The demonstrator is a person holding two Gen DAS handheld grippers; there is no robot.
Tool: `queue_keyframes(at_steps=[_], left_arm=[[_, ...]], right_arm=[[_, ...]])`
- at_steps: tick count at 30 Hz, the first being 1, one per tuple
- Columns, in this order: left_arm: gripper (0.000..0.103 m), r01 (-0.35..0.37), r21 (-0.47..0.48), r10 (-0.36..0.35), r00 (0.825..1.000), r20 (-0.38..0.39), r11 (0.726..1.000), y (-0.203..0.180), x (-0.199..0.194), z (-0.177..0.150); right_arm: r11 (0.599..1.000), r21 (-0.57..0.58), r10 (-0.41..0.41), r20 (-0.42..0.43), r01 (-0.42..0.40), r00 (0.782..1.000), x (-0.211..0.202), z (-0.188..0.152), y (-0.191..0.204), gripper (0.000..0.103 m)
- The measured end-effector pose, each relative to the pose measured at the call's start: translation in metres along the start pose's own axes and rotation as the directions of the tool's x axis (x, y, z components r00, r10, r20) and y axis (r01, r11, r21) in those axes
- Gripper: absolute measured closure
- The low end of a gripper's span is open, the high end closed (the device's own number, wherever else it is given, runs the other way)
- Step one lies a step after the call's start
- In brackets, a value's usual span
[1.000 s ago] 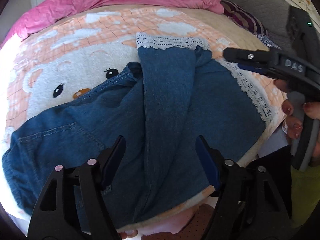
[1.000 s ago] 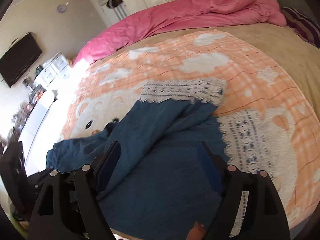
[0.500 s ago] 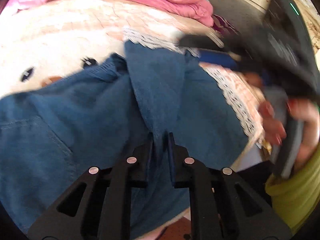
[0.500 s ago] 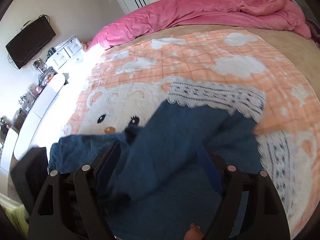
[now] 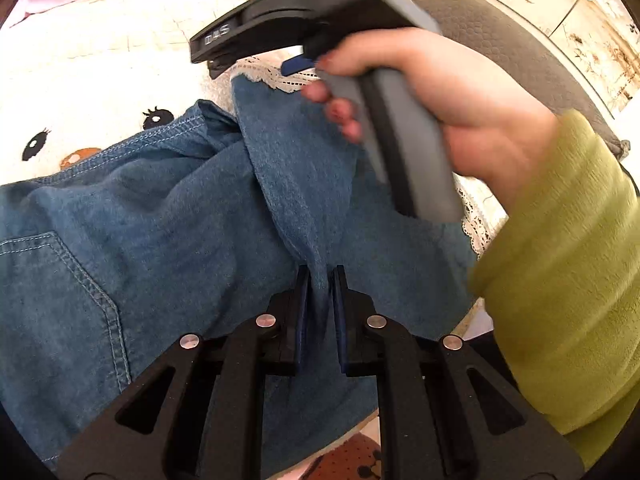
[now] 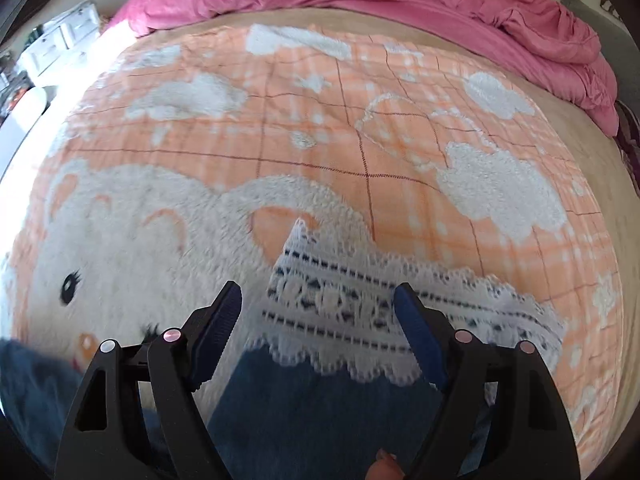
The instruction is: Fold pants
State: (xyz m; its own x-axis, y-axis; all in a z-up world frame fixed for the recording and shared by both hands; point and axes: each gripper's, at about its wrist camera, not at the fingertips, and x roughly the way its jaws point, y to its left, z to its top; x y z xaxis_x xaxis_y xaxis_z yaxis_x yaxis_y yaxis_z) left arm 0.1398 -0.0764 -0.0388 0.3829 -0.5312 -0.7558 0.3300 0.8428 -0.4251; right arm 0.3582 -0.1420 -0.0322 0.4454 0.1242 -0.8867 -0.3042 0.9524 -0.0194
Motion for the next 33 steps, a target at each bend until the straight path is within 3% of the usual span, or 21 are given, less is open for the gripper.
queue_keyframes(at_steps=[2, 3, 4, 5, 6, 10, 13, 16, 18, 20, 25, 27, 30, 33], left_arm=[[0.097, -0.007, 0.003, 0.007, 1.0, -0.001, 1.0, 0.001, 0.0, 0.003], [0.097, -0.006, 0.005, 0.006, 1.0, 0.0, 1.0, 0.002, -0.001, 0.004], [0.097, -0.012, 0.006, 0.012, 1.0, 0.004, 1.0, 0.003, -0.002, 0.006], [0.097, -0.018, 0.006, 0.018, 1.0, 0.009, 1.0, 0.003, -0.001, 0.008], [0.097, -0.021, 0.003, 0.021, 1.0, 0.013, 1.0, 0.003, -0.002, 0.009], [0.095, -0.025, -0.011, 0.025, 1.0, 0.018, 1.0, 0.007, -0.003, 0.013], [0.085, -0.018, -0.008, 0.018, 1.0, 0.023, 1.0, 0.006, -0.001, 0.013], [0.085, -0.02, 0.004, 0.02, 0.999, 0.039, 1.0, 0.0, 0.002, 0.01], [0.085, -0.021, 0.016, 0.02, 0.999, 0.04, 1.0, -0.005, 0.002, 0.011], [0.099, -0.022, 0.051, 0.02, 0.999, 0.038, 0.998, -0.012, 0.002, 0.01], [0.101, -0.024, 0.145, 0.017, 0.999, 0.048, 0.989, -0.028, -0.005, 0.009], [0.101, -0.015, 0.165, 0.006, 0.999, 0.052, 0.986, -0.031, -0.01, 0.006], [0.101, 0.014, 0.199, -0.026, 0.998, 0.055, 0.98, -0.038, -0.021, 0.001], [0.1, 0.004, 0.238, -0.013, 0.999, 0.037, 0.971, -0.043, -0.022, -0.005]], right_arm=[[1.0, -0.003, -0.013, 0.017, 0.013, 1.0, 0.003, 0.002, -0.003, 0.042], [1.0, -0.005, -0.005, 0.037, 0.006, 0.999, 0.002, 0.002, -0.006, 0.057], [1.0, -0.001, 0.011, 0.057, -0.011, 0.998, -0.002, 0.002, -0.01, 0.078], [1.0, 0.006, 0.019, 0.072, -0.019, 0.997, -0.006, 0.002, -0.014, 0.089], [1.0, 0.016, 0.023, 0.083, -0.025, 0.996, -0.012, 0.001, -0.02, 0.093], [0.983, 0.122, 0.111, 0.175, -0.134, 0.978, -0.051, -0.014, -0.054, 0.093], [0.961, 0.196, 0.142, 0.251, -0.193, 0.958, -0.082, -0.031, -0.077, 0.094], [0.932, 0.256, 0.173, 0.309, -0.257, 0.935, -0.109, -0.046, -0.099, 0.094], [0.932, 0.258, 0.158, 0.338, -0.253, 0.928, -0.129, -0.058, -0.111, 0.094], [0.922, 0.286, 0.148, 0.365, -0.262, 0.919, -0.145, -0.074, -0.125, 0.094], [0.837, 0.423, 0.161, 0.419, -0.349, 0.894, -0.172, -0.13, -0.163, 0.094], [0.792, 0.461, 0.178, 0.453, -0.4, 0.874, -0.186, -0.161, -0.174, 0.094], [0.76, 0.509, 0.169, 0.446, -0.404, 0.879, -0.196, -0.199, -0.182, 0.094], [0.734, 0.561, 0.185, 0.377, -0.383, 0.907, -0.191, -0.228, -0.184, 0.093]])
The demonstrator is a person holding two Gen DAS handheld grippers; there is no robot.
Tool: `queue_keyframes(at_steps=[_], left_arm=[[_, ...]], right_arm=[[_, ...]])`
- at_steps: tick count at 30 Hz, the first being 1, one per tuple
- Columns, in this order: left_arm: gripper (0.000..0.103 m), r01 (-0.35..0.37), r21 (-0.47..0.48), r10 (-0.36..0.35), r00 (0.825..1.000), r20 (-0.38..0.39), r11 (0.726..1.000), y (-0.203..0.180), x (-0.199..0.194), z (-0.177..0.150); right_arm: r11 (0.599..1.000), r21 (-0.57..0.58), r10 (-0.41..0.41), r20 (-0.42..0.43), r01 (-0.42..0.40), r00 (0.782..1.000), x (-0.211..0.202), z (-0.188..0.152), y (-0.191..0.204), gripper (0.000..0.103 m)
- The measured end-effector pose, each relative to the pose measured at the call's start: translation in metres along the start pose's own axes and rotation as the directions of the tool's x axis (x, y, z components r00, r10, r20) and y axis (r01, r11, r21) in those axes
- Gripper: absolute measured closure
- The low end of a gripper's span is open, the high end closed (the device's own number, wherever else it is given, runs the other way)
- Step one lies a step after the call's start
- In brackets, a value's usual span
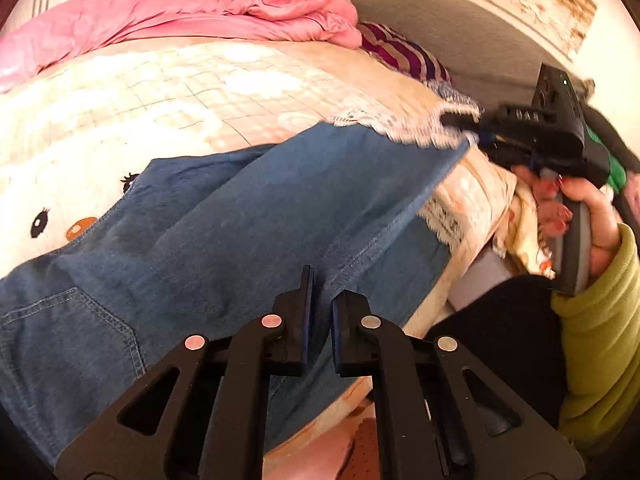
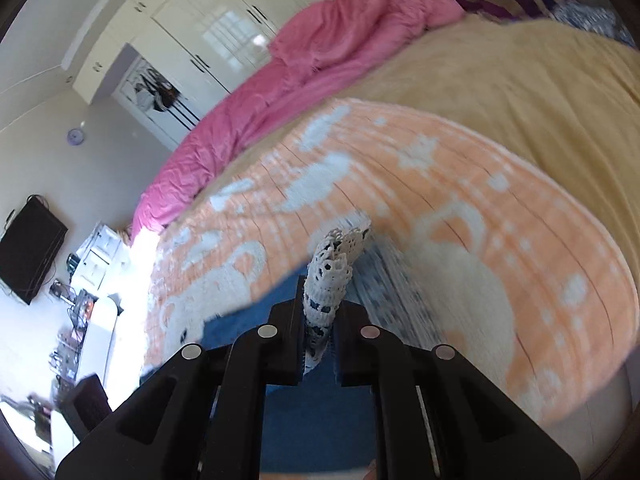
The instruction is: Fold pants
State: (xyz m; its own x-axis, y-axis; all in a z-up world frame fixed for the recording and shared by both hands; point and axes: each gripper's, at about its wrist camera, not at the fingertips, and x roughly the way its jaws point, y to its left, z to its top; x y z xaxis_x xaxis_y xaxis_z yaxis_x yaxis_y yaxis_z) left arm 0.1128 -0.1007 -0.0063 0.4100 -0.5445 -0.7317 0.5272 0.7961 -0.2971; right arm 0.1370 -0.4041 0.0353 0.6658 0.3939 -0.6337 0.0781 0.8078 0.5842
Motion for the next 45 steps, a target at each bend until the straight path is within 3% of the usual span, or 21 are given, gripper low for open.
queue_keyframes(at_steps=[5, 6, 7, 9, 12, 14, 15, 17, 21, 27, 31, 34, 37, 39, 41, 43, 45], left_arm=[[0.1, 0.017, 0.017, -0.015, 0.995, -0.094, 1.0, -0.004, 0.015, -0.006], [0.1, 0.022, 0.019, -0.019, 0.993, -0.114, 1.0, -0.005, 0.019, -0.007], [0.1, 0.011, 0.036, -0.007, 0.993, -0.12, 0.999, -0.007, 0.02, -0.008], [0.1, 0.004, 0.053, 0.003, 0.992, -0.123, 0.999, -0.008, 0.021, -0.012], [0.1, 0.004, 0.05, 0.002, 0.992, -0.125, 0.999, -0.007, 0.021, -0.012], [0.1, 0.002, 0.054, 0.005, 0.992, -0.129, 0.999, -0.009, 0.023, -0.014], [0.1, 0.002, 0.058, 0.006, 0.991, -0.133, 0.998, -0.01, 0.024, -0.014], [0.1, 0.006, 0.068, 0.003, 0.992, -0.128, 0.998, -0.013, 0.02, -0.014], [0.1, 0.024, 0.083, -0.012, 0.99, -0.14, 0.996, -0.014, 0.016, -0.015], [0.1, -0.008, 0.151, 0.041, 0.975, -0.216, 0.988, -0.021, 0.034, -0.025], [0.099, 0.006, 0.159, 0.03, 0.975, -0.222, 0.987, -0.023, 0.035, -0.028], [0.095, 0.026, 0.172, 0.014, 0.974, -0.226, 0.985, -0.026, 0.034, -0.031], [0.079, 0.058, 0.195, -0.012, 0.973, -0.232, 0.979, -0.035, 0.03, -0.034], [0.077, 0.061, 0.215, -0.011, 0.974, -0.225, 0.975, -0.041, 0.023, -0.036], [0.076, 0.054, 0.224, -0.009, 0.98, -0.197, 0.973, -0.043, 0.012, -0.036], [0.075, 0.043, 0.21, -0.007, 0.986, -0.169, 0.977, -0.038, 0.0, -0.037], [0.073, 0.024, 0.171, 0.002, 0.988, -0.152, 0.985, -0.026, -0.009, -0.04]], right_arm=[[0.997, 0.032, -0.062, -0.109, 0.065, 0.992, 0.006, -0.021, -0.021, 0.089], [0.997, 0.038, -0.062, -0.12, 0.067, 0.991, 0.007, -0.022, -0.023, 0.084], [0.997, 0.033, -0.066, -0.141, 0.071, 0.988, 0.008, -0.022, -0.023, 0.07], [0.996, 0.026, -0.08, -0.135, 0.084, 0.988, 0.004, -0.023, -0.024, 0.06], [0.996, 0.009, -0.084, -0.146, 0.086, 0.986, 0.003, -0.026, -0.023, 0.06], [0.995, -0.002, -0.098, -0.152, 0.099, 0.984, 0.003, -0.027, -0.026, 0.073], [0.995, -0.008, -0.104, -0.162, 0.104, 0.981, 0.003, -0.027, -0.027, 0.085], [0.994, -0.028, -0.113, -0.186, 0.11, 0.976, 0.003, -0.029, -0.028, 0.089], [0.983, -0.097, -0.177, -0.239, 0.158, 0.955, 0.003, -0.032, -0.03, 0.089], [0.971, -0.114, -0.235, -0.296, 0.21, 0.926, 0.011, -0.036, -0.038, 0.087], [0.962, -0.111, -0.271, -0.236, 0.251, 0.933, -0.005, -0.036, -0.039, 0.067], [0.944, -0.206, -0.29, -0.144, 0.258, 0.946, -0.023, -0.042, -0.022, 0.061], [0.862, -0.442, -0.314, -0.085, 0.246, 0.946, -0.025, -0.057, 0.011, 0.056], [0.733, -0.639, -0.339, -0.044, 0.234, 0.94, -0.021, -0.077, 0.04, 0.056], [0.62, -0.76, -0.345, -0.04, 0.196, 0.938, -0.014, -0.095, 0.059, 0.056], [0.531, -0.838, -0.337, -0.075, 0.124, 0.939, -0.005, -0.113, 0.073, 0.056], [0.48, -0.872, -0.361, -0.099, 0.094, 0.928, 0.006, -0.123, 0.081, 0.056]])
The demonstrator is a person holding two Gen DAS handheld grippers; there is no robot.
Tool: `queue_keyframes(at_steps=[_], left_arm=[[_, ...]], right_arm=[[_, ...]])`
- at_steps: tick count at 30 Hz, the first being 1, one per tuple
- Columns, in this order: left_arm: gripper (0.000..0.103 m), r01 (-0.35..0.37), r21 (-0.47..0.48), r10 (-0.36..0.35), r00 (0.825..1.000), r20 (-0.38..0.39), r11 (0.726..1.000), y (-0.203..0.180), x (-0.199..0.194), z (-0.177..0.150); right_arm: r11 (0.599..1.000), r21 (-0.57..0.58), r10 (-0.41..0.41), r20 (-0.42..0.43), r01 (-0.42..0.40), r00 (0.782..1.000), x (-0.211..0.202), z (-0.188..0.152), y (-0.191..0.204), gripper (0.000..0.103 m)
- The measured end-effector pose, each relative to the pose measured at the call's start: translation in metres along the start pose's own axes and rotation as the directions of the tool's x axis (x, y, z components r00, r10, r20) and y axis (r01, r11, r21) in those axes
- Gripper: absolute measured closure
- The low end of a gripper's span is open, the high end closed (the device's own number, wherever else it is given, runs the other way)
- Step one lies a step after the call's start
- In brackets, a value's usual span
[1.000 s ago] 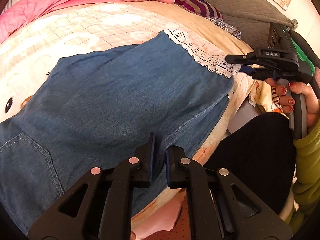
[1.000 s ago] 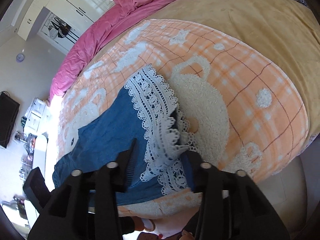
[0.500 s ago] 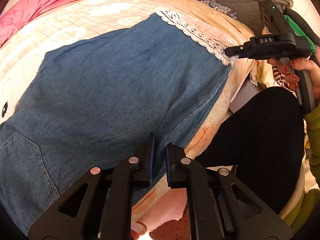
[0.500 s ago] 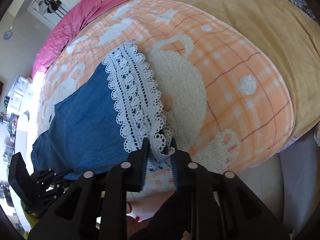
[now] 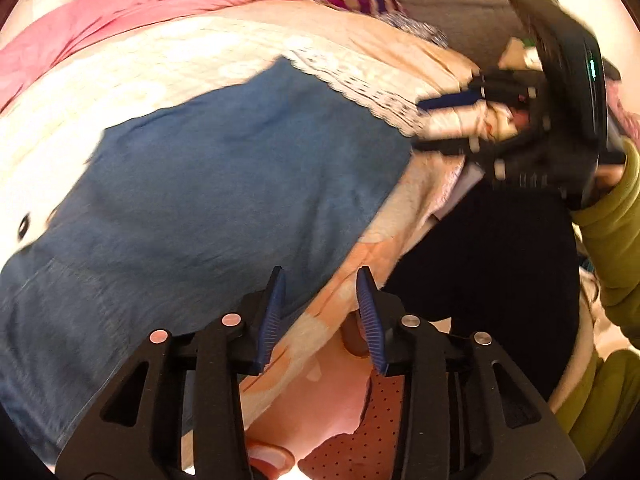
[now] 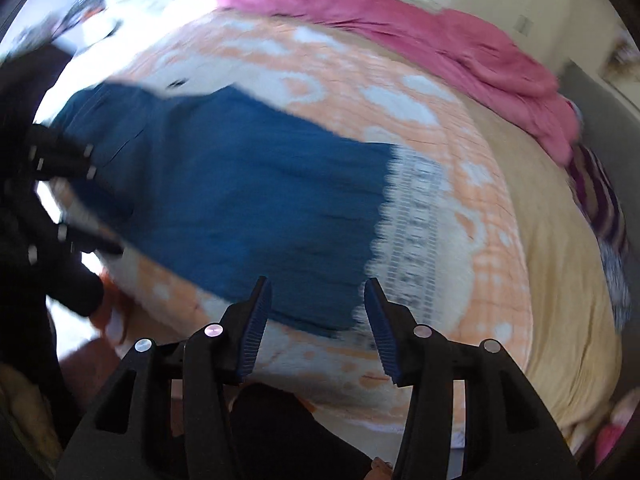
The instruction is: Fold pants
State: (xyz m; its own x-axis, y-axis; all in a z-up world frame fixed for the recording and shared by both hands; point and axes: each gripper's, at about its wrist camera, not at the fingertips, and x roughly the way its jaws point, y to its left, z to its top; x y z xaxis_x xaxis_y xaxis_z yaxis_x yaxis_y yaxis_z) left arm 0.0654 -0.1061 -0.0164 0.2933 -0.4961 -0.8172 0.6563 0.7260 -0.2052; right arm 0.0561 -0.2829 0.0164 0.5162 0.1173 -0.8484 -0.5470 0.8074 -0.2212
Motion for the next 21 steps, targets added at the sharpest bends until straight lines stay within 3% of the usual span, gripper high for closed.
queue_keyframes(at_steps=[5, 7, 9, 13, 16, 18, 21], left_arm=[[0.072, -0.126, -0.168, 0.121, 0.992, -0.04, 0.978, 0.045, -0.001, -0.012], [0.07, -0.186, -0.188, 0.174, 0.981, -0.082, 0.964, 0.054, 0.004, -0.016], [0.07, -0.188, -0.197, 0.174, 0.981, -0.088, 0.962, 0.058, 0.005, -0.017], [0.068, -0.197, -0.171, 0.182, 0.978, -0.098, 0.965, 0.053, 0.005, -0.018], [0.061, -0.157, -0.175, 0.144, 0.986, -0.086, 0.972, 0.055, 0.001, -0.017], [0.057, -0.114, -0.199, 0.107, 0.993, -0.043, 0.973, 0.06, -0.006, -0.012], [0.054, -0.092, -0.22, 0.104, 0.993, 0.046, 0.971, 0.064, -0.022, -0.007]], right_arm=[[1.0, -0.015, 0.001, -0.11, -0.003, 0.994, 0.026, 0.012, 0.002, 0.056], [1.0, 0.016, 0.005, -0.198, -0.002, 0.98, 0.045, 0.013, -0.006, 0.056], [0.997, 0.072, 0.043, -0.285, -0.023, 0.958, 0.064, 0.01, -0.016, 0.056], [0.994, 0.094, 0.076, -0.278, -0.051, 0.958, 0.065, 0.01, -0.023, 0.055], [0.995, 0.083, 0.08, -0.267, -0.06, 0.96, 0.061, 0.011, -0.022, 0.05], [0.99, 0.108, 0.11, -0.201, -0.09, 0.973, 0.045, 0.014, -0.023, 0.049], [0.975, 0.182, 0.135, -0.021, -0.129, 0.991, 0.018, 0.029, -0.04, 0.043]])
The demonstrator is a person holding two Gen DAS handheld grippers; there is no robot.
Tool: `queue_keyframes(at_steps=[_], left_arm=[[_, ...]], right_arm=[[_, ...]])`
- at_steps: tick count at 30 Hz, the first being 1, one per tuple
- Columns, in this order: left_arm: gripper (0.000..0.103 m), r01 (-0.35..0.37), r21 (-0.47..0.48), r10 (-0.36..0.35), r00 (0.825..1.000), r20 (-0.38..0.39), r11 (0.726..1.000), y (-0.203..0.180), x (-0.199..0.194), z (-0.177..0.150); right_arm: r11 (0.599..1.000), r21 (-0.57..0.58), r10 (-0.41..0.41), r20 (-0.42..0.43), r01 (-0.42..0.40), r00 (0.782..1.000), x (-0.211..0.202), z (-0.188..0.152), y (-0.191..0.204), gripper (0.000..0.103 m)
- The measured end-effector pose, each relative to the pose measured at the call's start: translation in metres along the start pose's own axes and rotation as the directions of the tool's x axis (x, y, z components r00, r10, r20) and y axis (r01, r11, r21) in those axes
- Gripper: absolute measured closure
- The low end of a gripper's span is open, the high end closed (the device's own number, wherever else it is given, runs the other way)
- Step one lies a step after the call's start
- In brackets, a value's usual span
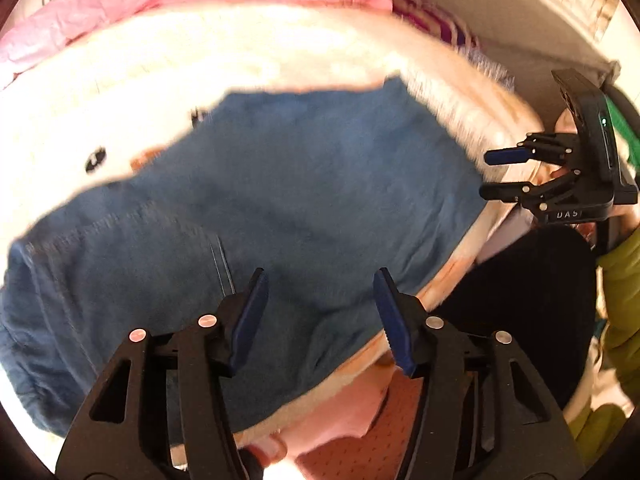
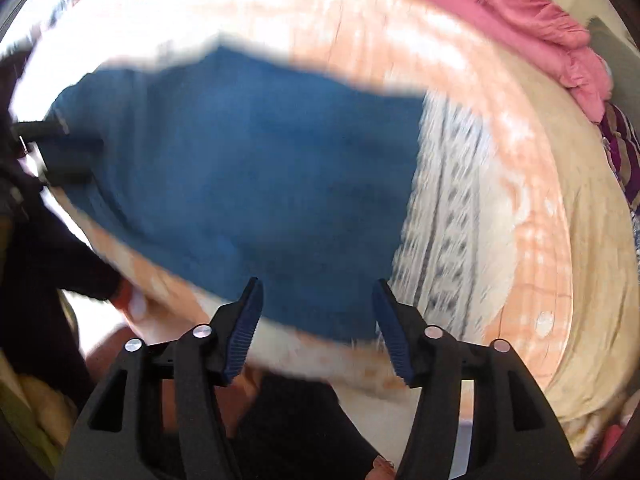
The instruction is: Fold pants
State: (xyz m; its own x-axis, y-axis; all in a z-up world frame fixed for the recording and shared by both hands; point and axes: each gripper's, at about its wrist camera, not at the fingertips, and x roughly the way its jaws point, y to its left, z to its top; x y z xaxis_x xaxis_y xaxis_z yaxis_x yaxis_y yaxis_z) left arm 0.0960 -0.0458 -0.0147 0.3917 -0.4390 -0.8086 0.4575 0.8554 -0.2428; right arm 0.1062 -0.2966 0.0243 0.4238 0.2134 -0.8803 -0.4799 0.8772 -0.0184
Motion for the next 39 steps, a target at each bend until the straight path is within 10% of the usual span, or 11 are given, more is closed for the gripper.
queue_keyframes(at_steps=[11, 19, 24, 30, 35, 39], left_arm=[[0.04, -0.138, -0.015, 0.138, 0.99, 0.03, 0.99, 0.017, 0.007, 0.09], [0.039, -0.056, -0.167, 0.058, 0.998, 0.011, 0.984, 0.079, 0.055, 0.114], [0.039, -0.003, -0.226, 0.004, 1.0, 0.002, 0.974, 0.089, 0.076, 0.118], [0.039, -0.008, -0.193, 0.01, 1.0, 0.011, 0.981, 0.082, 0.09, 0.118], [0.083, 0.006, -0.164, -0.004, 1.0, 0.011, 0.986, 0.07, 0.097, 0.118], [0.098, 0.03, -0.169, -0.025, 0.999, 0.034, 0.985, 0.066, 0.09, 0.118]], right_arm=[[0.965, 0.24, 0.026, 0.327, -0.109, 0.945, -0.014, 0.12, -0.07, 0.027], [0.9, 0.426, -0.002, 0.212, -0.091, 0.977, 0.05, 0.085, -0.151, 0.027], [0.801, 0.545, 0.128, 0.249, -0.248, 0.96, 0.066, 0.068, -0.181, 0.027], [0.78, 0.557, 0.226, 0.174, -0.285, 0.958, 0.098, 0.06, -0.179, 0.034], [0.795, 0.535, 0.232, 0.167, -0.286, 0.958, 0.098, 0.061, -0.172, 0.044], [0.835, 0.496, 0.194, 0.143, -0.24, 0.971, 0.099, 0.063, -0.166, 0.063]])
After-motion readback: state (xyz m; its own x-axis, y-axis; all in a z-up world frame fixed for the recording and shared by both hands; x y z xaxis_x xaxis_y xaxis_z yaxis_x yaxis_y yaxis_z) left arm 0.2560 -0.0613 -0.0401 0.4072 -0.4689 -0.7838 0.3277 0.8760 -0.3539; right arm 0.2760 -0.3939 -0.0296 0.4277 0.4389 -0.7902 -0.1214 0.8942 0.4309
